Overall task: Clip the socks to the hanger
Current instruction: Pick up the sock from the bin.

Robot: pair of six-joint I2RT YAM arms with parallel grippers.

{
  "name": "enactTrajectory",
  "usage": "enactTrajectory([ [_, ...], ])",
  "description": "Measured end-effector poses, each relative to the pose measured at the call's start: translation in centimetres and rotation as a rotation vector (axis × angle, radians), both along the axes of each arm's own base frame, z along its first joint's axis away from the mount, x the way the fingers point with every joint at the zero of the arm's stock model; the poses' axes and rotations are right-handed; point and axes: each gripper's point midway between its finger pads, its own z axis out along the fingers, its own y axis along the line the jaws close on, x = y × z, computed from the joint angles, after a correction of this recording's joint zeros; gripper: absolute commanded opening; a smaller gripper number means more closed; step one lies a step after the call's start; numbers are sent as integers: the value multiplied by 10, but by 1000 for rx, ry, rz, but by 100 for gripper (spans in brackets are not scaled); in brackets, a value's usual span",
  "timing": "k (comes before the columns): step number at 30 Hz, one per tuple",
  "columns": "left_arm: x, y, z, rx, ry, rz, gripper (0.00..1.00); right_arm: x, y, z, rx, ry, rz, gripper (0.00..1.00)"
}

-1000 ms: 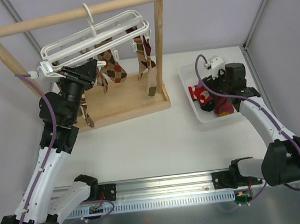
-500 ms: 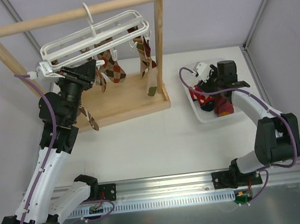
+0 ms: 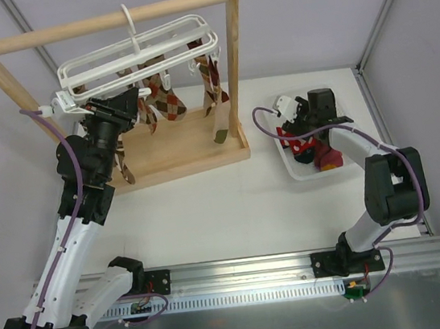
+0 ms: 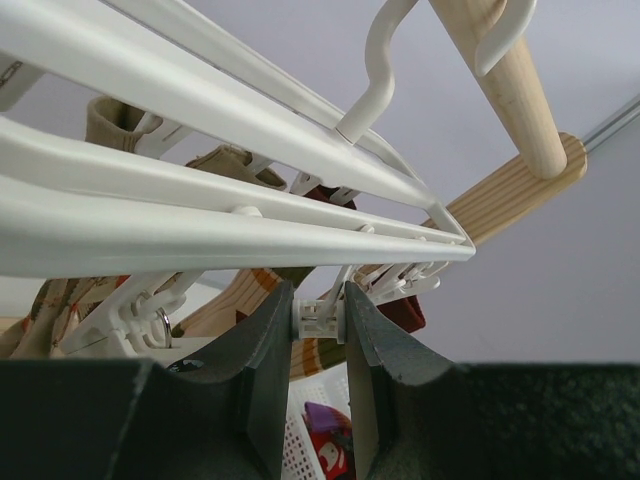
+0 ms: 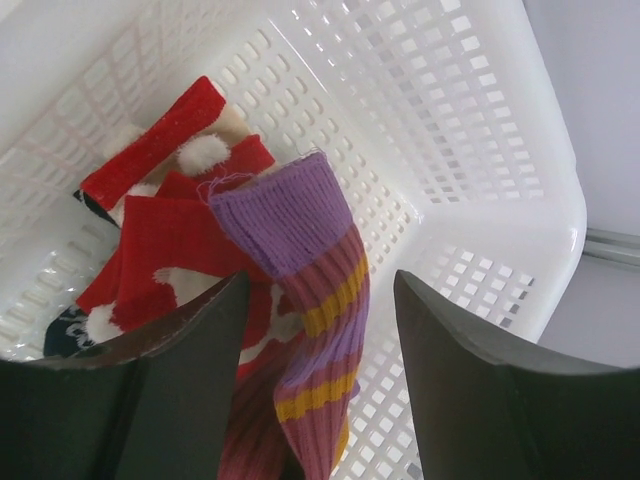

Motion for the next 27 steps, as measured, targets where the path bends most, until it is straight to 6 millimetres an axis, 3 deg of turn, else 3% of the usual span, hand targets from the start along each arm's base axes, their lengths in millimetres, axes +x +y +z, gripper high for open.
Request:
enactTrajectory([
  [10, 1, 2, 0, 0, 0, 6, 19, 21, -2, -3, -44, -29, 10, 57],
  [19, 2, 4, -1, 1, 1, 13, 19, 28, -1, -20, -50, 5, 9, 55],
  [20, 2, 4, -1, 1, 2, 13, 19, 29, -1, -21, -52, 9, 8, 52],
  [22, 3, 4, -2, 1, 4, 13, 19, 30, -2, -23, -56, 15, 4, 33],
  [24, 4, 4, -2, 2, 5, 16, 19, 35, -3, -23, -60, 14, -2, 1],
  [27, 5, 5, -3, 2, 6, 19, 19, 40, -6, -21, -46, 9, -42, 1],
])
